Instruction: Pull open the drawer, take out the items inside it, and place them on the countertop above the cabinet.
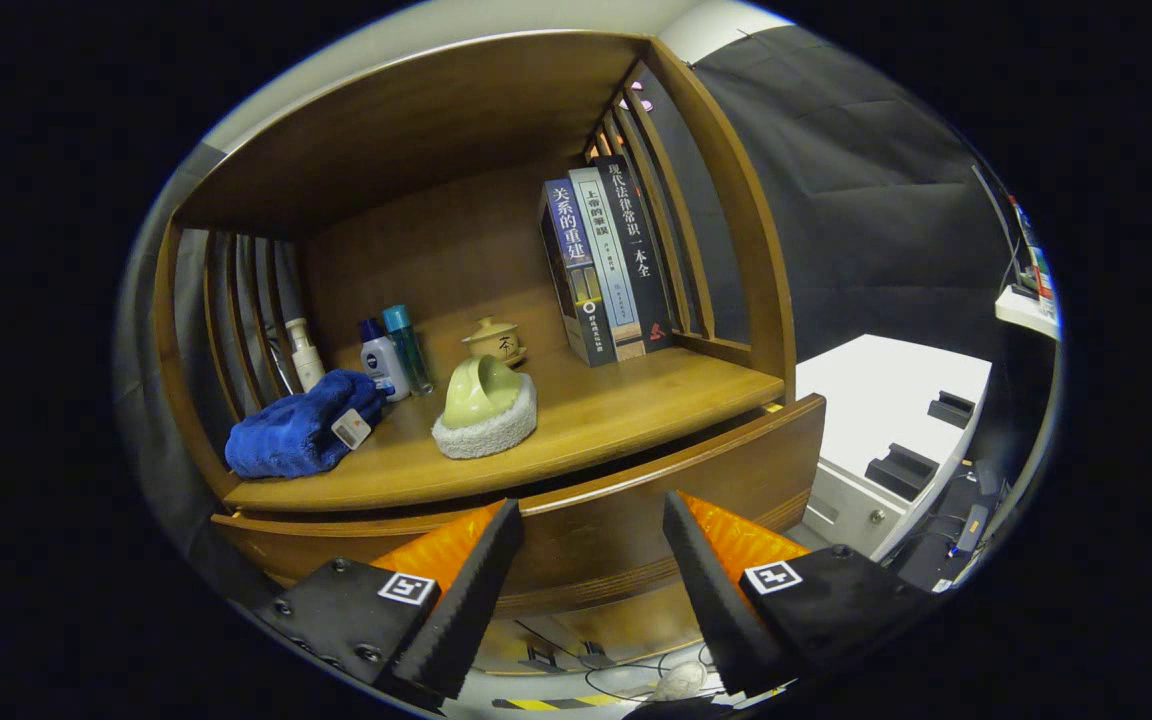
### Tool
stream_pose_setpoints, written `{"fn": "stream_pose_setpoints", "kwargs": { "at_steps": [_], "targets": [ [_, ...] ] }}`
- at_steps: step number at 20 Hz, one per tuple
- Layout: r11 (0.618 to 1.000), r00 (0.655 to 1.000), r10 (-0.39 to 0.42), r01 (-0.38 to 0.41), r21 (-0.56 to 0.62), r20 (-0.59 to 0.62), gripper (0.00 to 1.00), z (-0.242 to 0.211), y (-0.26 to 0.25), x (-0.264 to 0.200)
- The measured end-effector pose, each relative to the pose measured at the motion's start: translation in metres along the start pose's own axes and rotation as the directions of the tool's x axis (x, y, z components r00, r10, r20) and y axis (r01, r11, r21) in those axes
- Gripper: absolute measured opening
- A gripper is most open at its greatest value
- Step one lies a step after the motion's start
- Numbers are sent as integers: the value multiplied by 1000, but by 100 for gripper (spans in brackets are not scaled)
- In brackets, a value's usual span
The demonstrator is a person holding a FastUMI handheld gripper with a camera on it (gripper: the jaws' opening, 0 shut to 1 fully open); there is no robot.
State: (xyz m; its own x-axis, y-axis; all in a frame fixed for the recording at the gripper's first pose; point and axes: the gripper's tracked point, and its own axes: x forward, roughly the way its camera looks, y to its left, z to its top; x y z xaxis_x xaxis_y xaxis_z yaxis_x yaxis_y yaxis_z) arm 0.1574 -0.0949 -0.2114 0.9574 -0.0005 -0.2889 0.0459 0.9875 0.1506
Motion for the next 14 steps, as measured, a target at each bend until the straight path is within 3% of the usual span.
{"fn": "stream_pose_setpoints", "kwargs": {
  "at_steps": [7, 10, 14],
  "targets": [
    [998, 1000, 6, -5, -58, 13, 95, 8, 4, 19],
    [1000, 1000, -4, 4, -9, 6, 95, 7, 3, 18],
    [998, 998, -49, 50, -35, 42, 97, 27, 3, 10]
  ]
}}
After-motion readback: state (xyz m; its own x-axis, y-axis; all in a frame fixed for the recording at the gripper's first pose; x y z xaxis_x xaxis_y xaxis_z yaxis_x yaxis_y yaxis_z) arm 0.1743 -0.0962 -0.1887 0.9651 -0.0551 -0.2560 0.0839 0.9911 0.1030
